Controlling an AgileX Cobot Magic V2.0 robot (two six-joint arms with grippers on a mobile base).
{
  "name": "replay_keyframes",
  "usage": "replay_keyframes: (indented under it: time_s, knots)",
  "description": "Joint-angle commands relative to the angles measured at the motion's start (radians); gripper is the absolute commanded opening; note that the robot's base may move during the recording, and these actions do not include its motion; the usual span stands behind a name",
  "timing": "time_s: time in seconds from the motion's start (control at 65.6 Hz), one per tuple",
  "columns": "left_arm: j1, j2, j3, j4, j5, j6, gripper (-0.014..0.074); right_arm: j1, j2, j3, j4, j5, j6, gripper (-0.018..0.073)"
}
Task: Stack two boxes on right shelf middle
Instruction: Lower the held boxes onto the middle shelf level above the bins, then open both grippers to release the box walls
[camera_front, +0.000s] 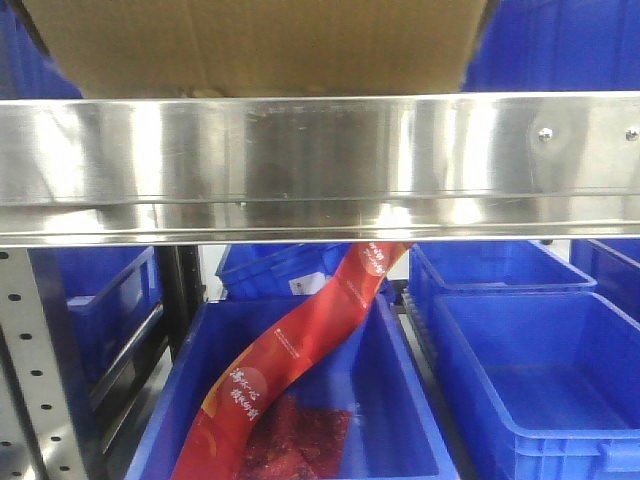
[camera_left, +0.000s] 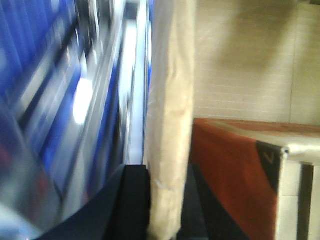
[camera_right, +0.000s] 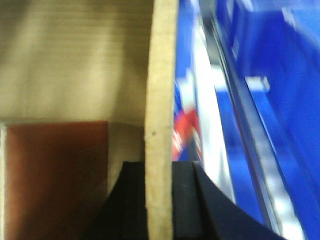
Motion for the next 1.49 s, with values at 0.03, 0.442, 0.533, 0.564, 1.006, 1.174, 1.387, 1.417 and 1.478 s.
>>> replay_keyframes:
  time_s: [0.03,0.442,0.533,0.564,1.006,1.174,1.387,1.417,1.478]
  knots:
    - [-0.004,-0.008,-0.010,-0.016,-0.022,-0.005,-0.0111,0.001,-0.017,-0.014,-0.003,0.021,0.001,-0.0162]
    - [-0.004,-0.008,-0.010,-0.016,-0.022,-0.005,0.0388,0.001,-0.017,-0.014,-0.003,0.001,0.001,0.0279]
    - [-0.004,-0.008,-0.010,-0.016,-0.022,-0.005,0.0391,0.001,-0.017,-0.017,-0.010,-0.006,0.001,0.0354]
    - [-0.004,-0.008,-0.010,-0.016,-0.022,-0.005,0.0391,0.001,-0.017,-0.022,-0.010,-0.004,-0.003,0.0356]
    - [-0.004,-0.074,-0.009,-0.052,0.014,-0.005,0.0060,0.006,-0.046,-0.065,0.057,0.207,-0.069,-0.0094]
    - [-0.004,-0.084,0.013,-0.147,0.001,0.141,-0.0098,0.006,-0.047,-0.065,0.097,0.196,-0.104,-0.0162]
    - [-0.028,-0.229,0.240,-0.282,-0.225,0.285,-0.0099,0.006,-0.122,0.054,0.149,-0.014,-0.243,-0.0162]
    - [-0.028,-0.259,0.299,-0.282,-0.272,0.285,-0.0099,0.006,-0.142,0.101,0.149,-0.068,-0.243,-0.0162]
    - [-0.028,-0.317,0.408,-0.282,-0.354,0.283,-0.0099,0.004,-0.208,0.214,0.149,-0.199,-0.245,-0.0162]
